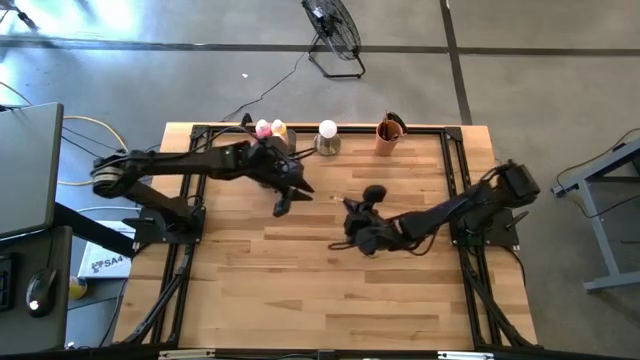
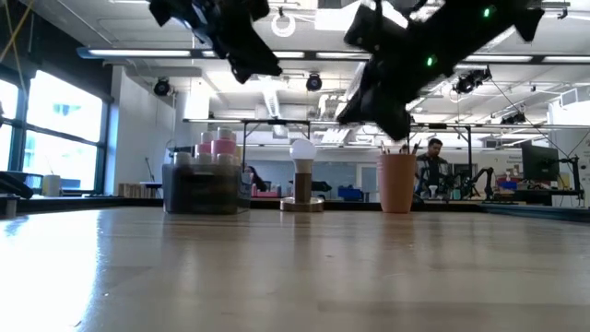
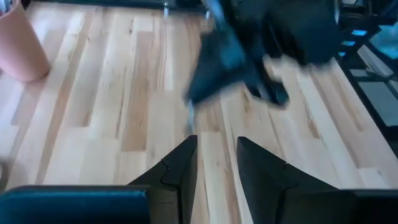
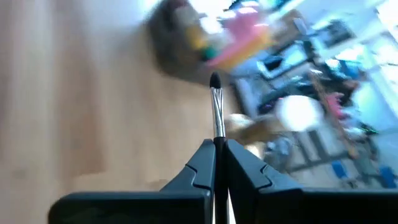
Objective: Pick & Place Paint Supplies
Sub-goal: Put the silver paintbrush into the orange cup
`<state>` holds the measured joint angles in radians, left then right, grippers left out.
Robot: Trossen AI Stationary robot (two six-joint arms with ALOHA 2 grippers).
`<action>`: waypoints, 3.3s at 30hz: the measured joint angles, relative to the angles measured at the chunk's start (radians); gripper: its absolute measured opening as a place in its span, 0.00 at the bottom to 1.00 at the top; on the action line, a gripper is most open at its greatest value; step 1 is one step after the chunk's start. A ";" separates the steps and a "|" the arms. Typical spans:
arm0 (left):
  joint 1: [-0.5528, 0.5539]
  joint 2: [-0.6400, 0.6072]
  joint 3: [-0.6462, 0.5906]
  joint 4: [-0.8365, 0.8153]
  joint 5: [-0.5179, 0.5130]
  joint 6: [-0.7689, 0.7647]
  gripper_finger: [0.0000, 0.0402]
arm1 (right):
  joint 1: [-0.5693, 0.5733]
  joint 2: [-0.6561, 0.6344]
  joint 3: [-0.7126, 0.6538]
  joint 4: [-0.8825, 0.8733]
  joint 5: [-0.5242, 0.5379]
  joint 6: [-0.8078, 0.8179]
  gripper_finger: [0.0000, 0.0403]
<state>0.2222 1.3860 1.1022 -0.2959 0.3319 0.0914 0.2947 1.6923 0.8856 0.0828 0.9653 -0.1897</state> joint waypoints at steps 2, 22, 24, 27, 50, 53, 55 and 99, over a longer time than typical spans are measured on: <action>0.000 -0.036 -0.030 -0.004 -0.003 0.007 0.28 | 0.000 -0.056 0.000 -0.041 0.047 0.014 0.03; -0.021 -0.128 -0.540 0.582 0.077 -0.180 0.28 | -0.116 -0.720 -0.251 0.168 -0.009 0.060 0.03; -0.043 -0.128 -0.541 0.626 0.078 -0.171 0.28 | -0.157 -0.741 -0.320 0.357 -0.073 0.016 0.03; -0.082 -0.128 -0.541 0.672 0.077 -0.149 0.28 | -0.240 -0.743 -0.432 0.651 -0.166 -0.044 0.03; -0.217 -0.128 -0.541 0.713 -0.024 -0.088 0.28 | -0.830 -0.338 -0.433 1.085 -0.531 0.040 0.03; -0.217 -0.128 -0.541 0.713 -0.024 -0.088 0.28 | -0.872 -0.282 -0.411 1.085 -0.571 0.010 0.03; -0.217 -0.128 -0.541 0.713 -0.024 -0.088 0.28 | -0.903 -0.250 -0.403 1.084 -0.607 0.004 0.03; -0.215 0.103 -0.305 1.230 -0.445 0.086 0.41 | -0.457 -0.329 -0.400 1.042 -1.068 0.141 0.03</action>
<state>0.0069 1.4893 0.7977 0.9343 -0.1136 0.1769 -0.1624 1.3632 0.4854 1.1249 -0.1030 -0.0492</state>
